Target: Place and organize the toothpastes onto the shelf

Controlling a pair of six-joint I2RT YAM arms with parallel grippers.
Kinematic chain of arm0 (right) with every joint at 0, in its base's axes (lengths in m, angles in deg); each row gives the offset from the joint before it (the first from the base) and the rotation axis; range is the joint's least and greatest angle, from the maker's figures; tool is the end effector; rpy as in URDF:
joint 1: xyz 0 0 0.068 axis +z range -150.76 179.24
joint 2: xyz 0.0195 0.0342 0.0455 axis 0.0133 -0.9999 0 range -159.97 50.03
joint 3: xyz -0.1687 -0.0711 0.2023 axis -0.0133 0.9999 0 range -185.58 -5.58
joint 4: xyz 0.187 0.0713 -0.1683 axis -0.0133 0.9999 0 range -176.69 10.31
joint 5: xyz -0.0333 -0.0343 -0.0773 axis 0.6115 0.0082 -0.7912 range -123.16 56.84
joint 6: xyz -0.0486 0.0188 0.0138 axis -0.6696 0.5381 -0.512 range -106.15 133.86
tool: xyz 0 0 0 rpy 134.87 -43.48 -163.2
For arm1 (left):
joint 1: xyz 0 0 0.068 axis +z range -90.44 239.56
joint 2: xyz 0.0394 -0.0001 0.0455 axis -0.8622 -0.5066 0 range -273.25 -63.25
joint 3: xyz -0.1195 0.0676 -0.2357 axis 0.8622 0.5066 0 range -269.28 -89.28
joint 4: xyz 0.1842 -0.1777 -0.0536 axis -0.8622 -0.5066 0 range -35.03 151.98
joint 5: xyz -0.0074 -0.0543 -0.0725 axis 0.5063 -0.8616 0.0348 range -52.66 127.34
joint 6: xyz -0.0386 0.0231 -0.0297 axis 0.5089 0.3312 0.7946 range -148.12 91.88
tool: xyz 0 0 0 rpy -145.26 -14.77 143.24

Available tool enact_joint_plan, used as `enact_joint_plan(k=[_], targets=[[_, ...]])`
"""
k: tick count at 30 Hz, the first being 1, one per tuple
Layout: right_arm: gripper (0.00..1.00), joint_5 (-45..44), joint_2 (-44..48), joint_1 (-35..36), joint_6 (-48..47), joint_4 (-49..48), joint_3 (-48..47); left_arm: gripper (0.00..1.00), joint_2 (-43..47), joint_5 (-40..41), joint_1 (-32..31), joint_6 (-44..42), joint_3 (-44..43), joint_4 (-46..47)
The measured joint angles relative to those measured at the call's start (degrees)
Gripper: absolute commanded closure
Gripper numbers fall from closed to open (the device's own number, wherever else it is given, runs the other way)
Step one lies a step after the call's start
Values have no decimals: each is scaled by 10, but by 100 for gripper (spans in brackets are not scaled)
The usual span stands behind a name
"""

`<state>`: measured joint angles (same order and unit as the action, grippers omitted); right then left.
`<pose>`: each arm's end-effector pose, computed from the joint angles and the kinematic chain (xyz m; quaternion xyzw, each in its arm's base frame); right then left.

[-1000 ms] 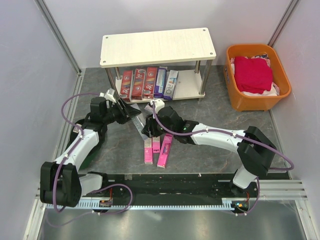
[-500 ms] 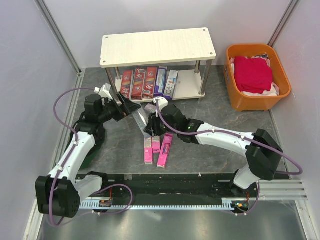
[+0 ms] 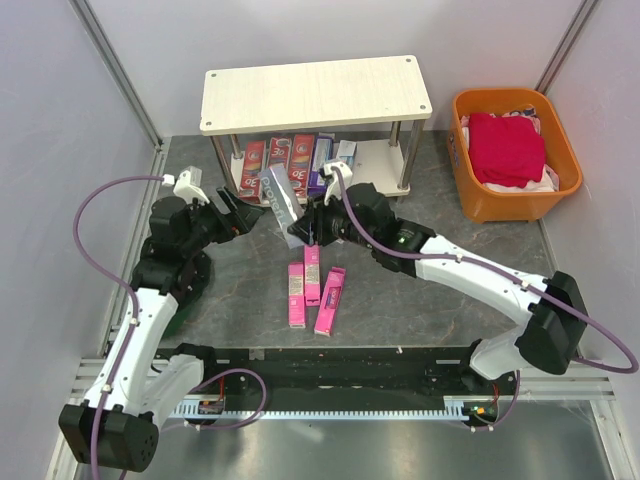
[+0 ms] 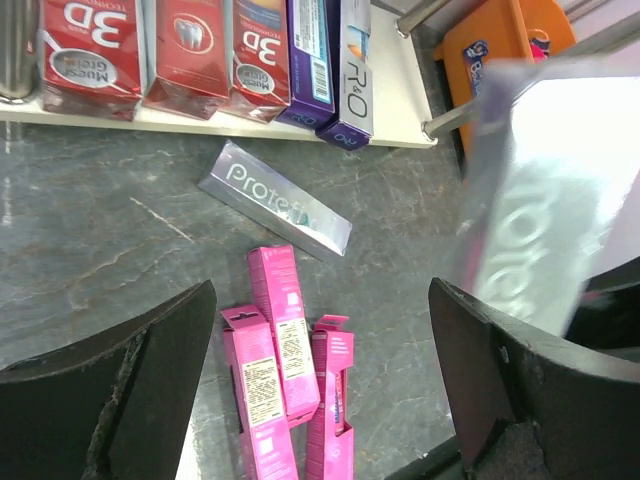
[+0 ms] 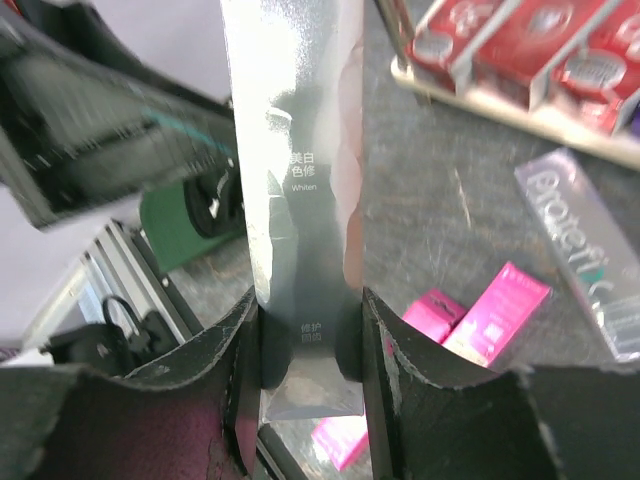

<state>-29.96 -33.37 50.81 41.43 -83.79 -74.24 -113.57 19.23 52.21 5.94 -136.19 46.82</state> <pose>0.2136 0.2724 0.3383 -0.1839 0.7858 0.3933 0.4405 0.1988 -0.0368 0.3277 -0.0958 0.8013 -0.3234 0.4941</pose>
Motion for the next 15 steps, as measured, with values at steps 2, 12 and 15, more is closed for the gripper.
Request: enact_joint_plan(k=[2, 12, 15], targets=[[68, 1, 2, -6, -2, 4, -17, 6, 7, 12, 0, -6, -3, -8], [68, 9, -3, -31, -17, 25, -137, 5, 17, 33, 0, -21, -4, -26], [68, 17, -25, -39, -20, 23, -191, 5, 17, 35, 0, -22, -4, -26]])
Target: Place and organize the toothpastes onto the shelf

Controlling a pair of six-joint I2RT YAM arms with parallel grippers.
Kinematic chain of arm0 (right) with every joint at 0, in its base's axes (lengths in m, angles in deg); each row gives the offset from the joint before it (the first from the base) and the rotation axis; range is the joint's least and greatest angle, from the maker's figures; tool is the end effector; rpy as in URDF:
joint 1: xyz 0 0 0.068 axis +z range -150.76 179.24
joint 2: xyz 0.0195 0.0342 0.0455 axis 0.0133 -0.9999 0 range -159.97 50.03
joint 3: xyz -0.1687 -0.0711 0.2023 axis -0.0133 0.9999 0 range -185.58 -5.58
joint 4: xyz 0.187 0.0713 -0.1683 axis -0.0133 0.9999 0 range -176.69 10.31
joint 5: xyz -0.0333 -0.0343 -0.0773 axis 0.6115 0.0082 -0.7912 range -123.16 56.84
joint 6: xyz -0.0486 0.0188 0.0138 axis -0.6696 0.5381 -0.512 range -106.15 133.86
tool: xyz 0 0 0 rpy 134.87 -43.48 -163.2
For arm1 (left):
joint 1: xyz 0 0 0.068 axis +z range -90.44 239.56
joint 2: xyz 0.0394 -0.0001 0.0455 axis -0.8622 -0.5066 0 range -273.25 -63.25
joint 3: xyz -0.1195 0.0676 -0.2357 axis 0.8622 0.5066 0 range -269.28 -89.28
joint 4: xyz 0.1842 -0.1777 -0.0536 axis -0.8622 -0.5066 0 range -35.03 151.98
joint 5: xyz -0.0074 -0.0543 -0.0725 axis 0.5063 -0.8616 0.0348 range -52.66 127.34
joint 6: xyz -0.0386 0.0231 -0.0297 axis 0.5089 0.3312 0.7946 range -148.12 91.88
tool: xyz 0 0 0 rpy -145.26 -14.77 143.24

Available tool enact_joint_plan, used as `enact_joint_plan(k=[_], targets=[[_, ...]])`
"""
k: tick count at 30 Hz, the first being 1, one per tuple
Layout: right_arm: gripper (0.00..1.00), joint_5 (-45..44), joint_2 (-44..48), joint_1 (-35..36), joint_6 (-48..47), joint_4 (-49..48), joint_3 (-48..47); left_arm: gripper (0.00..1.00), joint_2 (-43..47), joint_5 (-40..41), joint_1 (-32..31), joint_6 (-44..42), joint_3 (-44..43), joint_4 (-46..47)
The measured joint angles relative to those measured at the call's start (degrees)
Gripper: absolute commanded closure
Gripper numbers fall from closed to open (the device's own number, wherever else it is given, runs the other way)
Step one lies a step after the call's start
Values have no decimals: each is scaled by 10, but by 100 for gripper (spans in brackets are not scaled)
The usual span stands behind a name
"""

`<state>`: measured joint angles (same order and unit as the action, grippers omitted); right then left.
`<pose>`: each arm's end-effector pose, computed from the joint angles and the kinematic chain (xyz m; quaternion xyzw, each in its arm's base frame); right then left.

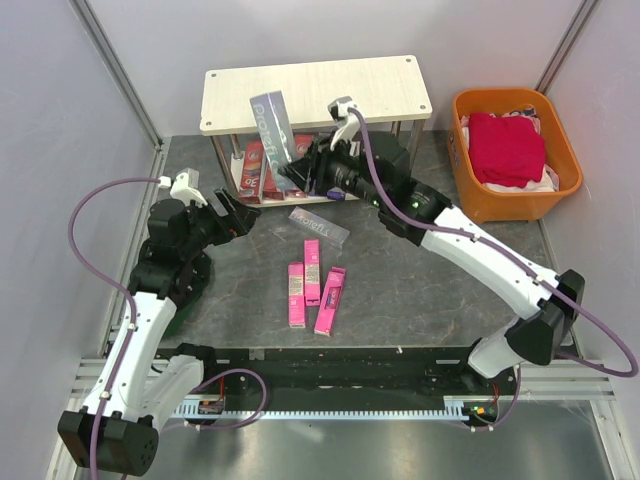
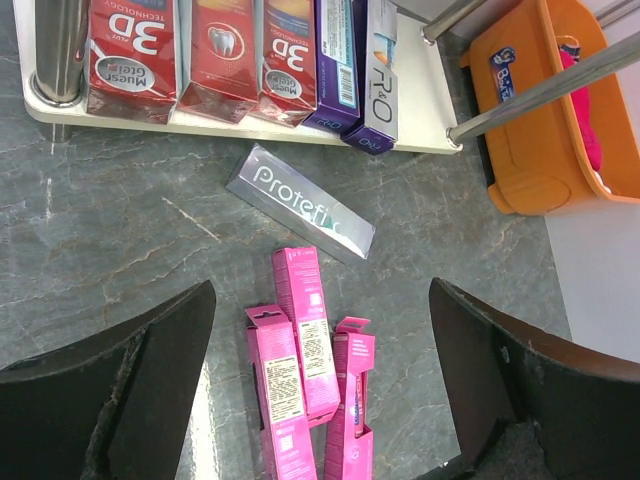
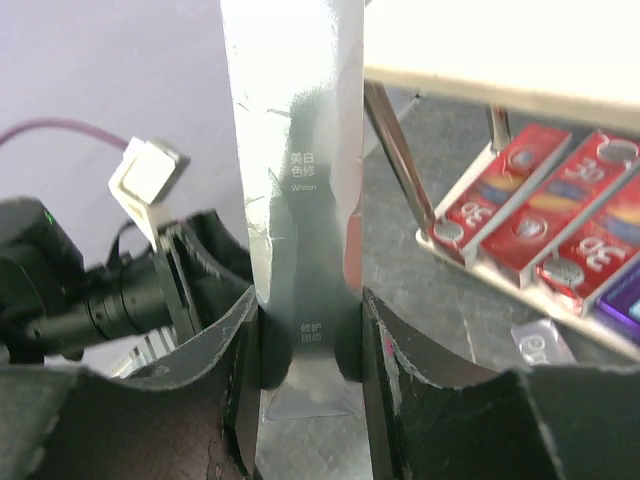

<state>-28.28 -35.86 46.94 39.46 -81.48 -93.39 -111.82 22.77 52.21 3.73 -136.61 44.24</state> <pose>0.2354 0.2632 0.4388 -0.1679 0.7074 0.4343 0.5318 0.1915 -0.0337 0.3309 -0.0993 0.8047 -0.2905 0.5082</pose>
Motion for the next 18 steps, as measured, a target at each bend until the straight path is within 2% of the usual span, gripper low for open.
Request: enact_joint_plan(k=[9, 18], targets=[[66, 39, -140, -53, 9, 5, -176, 5, 0, 0, 0, 0, 1, -2], [62, 84, -321, -110, 38, 50, -407, 5, 0, -5, 0, 0, 14, -2]])
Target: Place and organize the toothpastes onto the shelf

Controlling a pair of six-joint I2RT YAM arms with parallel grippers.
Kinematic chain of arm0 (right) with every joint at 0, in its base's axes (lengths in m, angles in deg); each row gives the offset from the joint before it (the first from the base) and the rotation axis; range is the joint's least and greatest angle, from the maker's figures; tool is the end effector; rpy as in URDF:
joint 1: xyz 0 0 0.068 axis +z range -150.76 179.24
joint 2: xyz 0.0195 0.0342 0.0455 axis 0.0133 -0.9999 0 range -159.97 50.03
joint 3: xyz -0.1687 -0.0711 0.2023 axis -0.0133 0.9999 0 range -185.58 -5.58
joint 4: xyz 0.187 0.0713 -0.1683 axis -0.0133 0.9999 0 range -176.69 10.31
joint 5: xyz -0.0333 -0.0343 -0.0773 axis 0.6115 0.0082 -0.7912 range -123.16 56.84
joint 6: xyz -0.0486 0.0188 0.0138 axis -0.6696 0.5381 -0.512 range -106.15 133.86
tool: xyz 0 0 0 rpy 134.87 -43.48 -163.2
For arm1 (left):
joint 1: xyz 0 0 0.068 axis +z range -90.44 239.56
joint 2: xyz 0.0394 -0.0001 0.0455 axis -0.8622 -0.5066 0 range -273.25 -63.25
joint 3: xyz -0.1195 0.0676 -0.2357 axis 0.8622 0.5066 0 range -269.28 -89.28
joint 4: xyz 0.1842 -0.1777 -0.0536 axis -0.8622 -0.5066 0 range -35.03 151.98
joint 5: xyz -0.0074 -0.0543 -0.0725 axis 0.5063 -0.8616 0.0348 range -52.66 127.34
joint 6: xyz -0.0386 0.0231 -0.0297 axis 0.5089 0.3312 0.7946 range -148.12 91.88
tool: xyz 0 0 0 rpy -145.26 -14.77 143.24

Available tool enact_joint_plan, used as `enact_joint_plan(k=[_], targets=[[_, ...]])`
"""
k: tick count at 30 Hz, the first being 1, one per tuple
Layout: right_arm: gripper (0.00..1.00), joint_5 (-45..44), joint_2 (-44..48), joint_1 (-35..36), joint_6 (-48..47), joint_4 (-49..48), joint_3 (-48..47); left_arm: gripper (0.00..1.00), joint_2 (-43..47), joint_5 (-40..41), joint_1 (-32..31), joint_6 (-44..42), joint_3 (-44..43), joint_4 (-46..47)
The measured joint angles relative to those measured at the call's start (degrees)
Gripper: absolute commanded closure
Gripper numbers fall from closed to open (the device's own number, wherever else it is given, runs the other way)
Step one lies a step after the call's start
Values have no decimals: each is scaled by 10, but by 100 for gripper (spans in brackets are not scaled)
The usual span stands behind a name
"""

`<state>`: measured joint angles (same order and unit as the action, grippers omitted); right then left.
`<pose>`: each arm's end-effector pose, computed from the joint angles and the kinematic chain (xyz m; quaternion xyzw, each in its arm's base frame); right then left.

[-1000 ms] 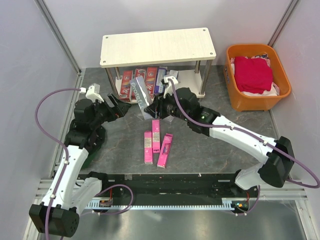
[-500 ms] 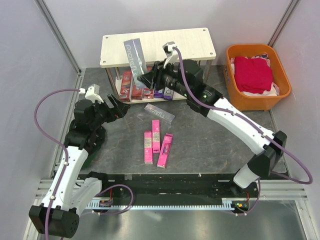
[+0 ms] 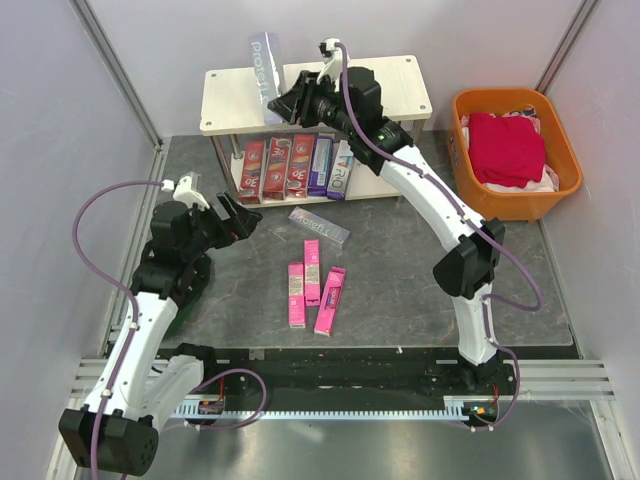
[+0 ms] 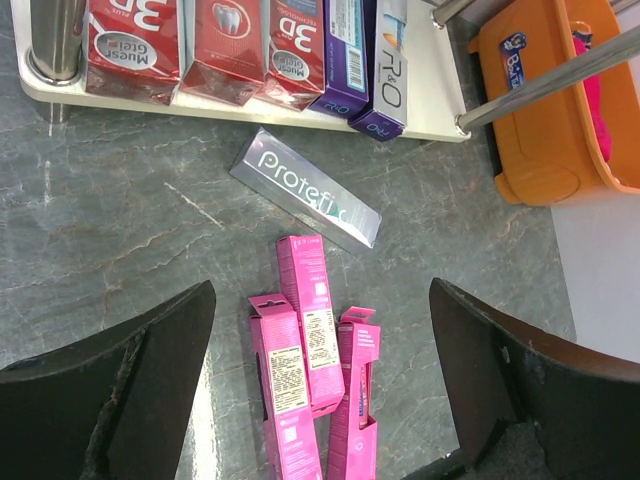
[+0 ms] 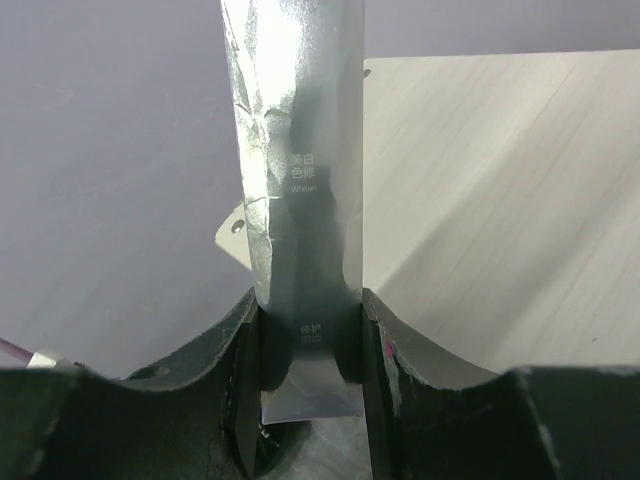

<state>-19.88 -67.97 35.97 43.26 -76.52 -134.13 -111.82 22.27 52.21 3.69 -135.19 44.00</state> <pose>0.3817 0.2951 0.4513 -0.1266 0.6933 0.4528 0.5461 0.1916 -0.0340 0.3219 -0.0998 0.8125 -0.2906 0.4954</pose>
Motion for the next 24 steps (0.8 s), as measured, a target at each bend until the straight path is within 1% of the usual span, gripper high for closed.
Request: enact_joint_plan(k=[1, 6, 8, 9, 10, 12, 13, 19, 22, 24], targets=[[60, 5, -14, -6, 6, 2, -20, 5, 0, 0, 0, 0, 2, 0], [57, 30, -58, -30, 34, 7, -75, 5, -4, -1, 0, 0, 4, -1], [46, 45, -73, -38, 50, 4, -88, 5, -6, -1, 0, 0, 4, -1], [43, 51, -77, -42, 57, 0, -92, 5, -7, -1, 0, 0, 4, -1], [38, 55, -79, -45, 61, -3, -92, 5, -9, -1, 0, 0, 4, -1], [33, 62, -79, -51, 70, -2, -92, 5, -11, -1, 0, 0, 4, -1], [28, 63, -79, -54, 73, -2, -92, 5, -13, -1, 0, 0, 4, 0], [12, 67, -78, -66, 81, -21, -78, 5, -24, -5, 0, 0, 4, 1], [6, 66, -68, -68, 82, -33, -61, 5, -29, -6, 0, 0, 4, 1], [5, 63, -56, -68, 80, -37, -45, 5, -31, -7, 0, 0, 4, 1]])
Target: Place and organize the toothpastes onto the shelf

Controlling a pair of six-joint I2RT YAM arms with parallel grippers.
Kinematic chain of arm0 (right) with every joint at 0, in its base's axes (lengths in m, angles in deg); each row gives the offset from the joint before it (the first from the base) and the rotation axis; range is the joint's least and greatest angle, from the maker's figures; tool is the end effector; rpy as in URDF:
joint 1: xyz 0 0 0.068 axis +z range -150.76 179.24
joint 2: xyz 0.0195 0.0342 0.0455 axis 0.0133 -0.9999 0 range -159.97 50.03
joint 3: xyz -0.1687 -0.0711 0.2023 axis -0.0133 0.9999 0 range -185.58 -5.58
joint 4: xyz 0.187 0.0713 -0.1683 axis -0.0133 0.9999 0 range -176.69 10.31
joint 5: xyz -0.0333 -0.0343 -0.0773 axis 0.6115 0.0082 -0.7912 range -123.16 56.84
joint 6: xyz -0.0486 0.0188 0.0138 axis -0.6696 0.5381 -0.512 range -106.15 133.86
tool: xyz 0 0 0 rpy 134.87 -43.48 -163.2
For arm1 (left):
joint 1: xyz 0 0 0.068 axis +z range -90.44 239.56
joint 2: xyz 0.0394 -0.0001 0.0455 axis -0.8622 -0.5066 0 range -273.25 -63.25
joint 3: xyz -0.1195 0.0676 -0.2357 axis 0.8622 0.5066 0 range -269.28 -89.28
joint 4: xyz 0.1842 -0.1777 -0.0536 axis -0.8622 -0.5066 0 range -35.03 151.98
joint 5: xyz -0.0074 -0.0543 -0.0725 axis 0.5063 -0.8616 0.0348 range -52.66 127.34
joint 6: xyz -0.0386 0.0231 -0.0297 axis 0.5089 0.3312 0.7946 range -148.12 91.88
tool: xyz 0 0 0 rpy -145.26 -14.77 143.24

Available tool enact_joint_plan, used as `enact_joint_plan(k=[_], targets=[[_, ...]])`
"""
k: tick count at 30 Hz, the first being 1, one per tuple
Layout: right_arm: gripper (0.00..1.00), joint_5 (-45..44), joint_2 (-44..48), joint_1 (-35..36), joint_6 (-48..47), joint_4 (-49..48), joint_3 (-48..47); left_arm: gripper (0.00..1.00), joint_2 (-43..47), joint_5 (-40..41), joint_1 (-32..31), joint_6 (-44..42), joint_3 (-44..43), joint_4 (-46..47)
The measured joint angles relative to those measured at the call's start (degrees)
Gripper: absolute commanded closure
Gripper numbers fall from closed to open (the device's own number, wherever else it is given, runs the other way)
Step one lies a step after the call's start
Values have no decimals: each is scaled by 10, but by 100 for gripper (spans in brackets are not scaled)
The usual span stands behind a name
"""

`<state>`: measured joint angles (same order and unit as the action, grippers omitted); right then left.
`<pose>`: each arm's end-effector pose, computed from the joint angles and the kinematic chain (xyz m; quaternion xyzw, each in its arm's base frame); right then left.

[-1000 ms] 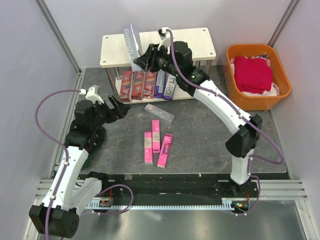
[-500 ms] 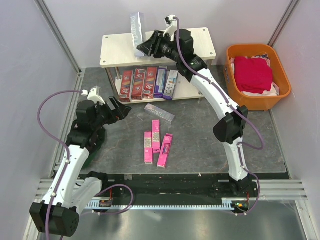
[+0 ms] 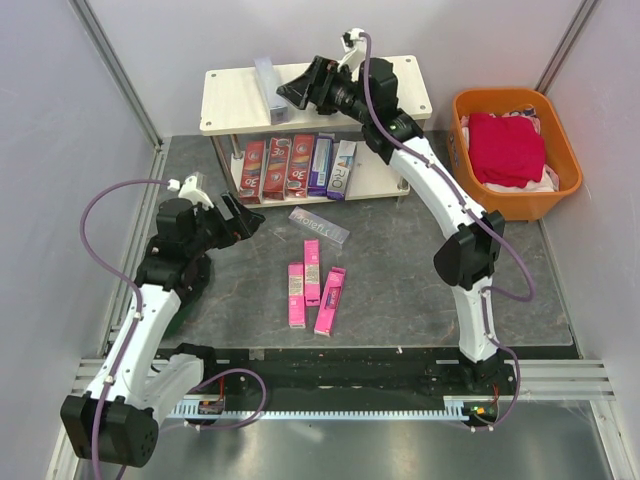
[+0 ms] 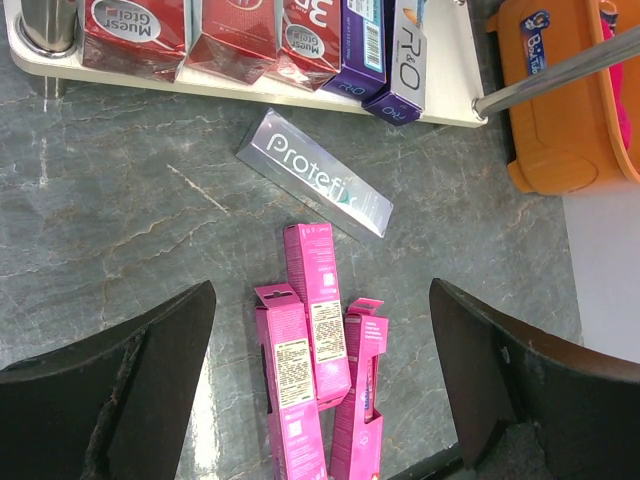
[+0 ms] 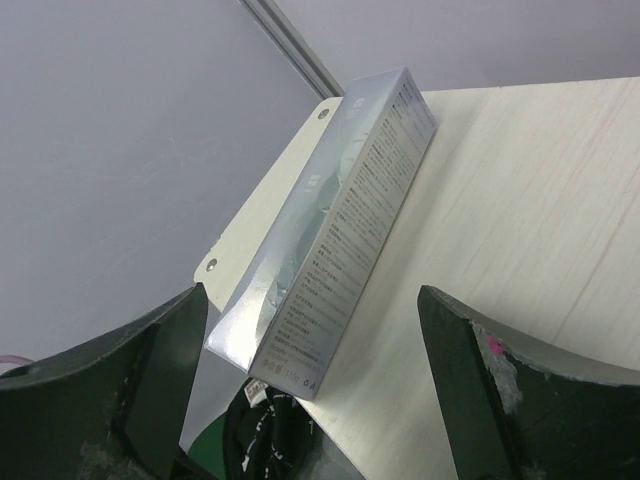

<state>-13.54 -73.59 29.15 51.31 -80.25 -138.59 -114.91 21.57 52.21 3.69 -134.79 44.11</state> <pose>0.4321 0.2624 0.4381 -0.0786 0.6852 0.4939 0.5295 0.2023 -0.0358 0.3100 -0.1030 0.8278 -0.2892 0.4696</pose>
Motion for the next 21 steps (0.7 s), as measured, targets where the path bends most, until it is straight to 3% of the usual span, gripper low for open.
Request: enact_joint_plan(k=[21], targets=[[18, 13, 47, 40, -14, -43, 87, 5, -24, -13, 0, 0, 0, 9]])
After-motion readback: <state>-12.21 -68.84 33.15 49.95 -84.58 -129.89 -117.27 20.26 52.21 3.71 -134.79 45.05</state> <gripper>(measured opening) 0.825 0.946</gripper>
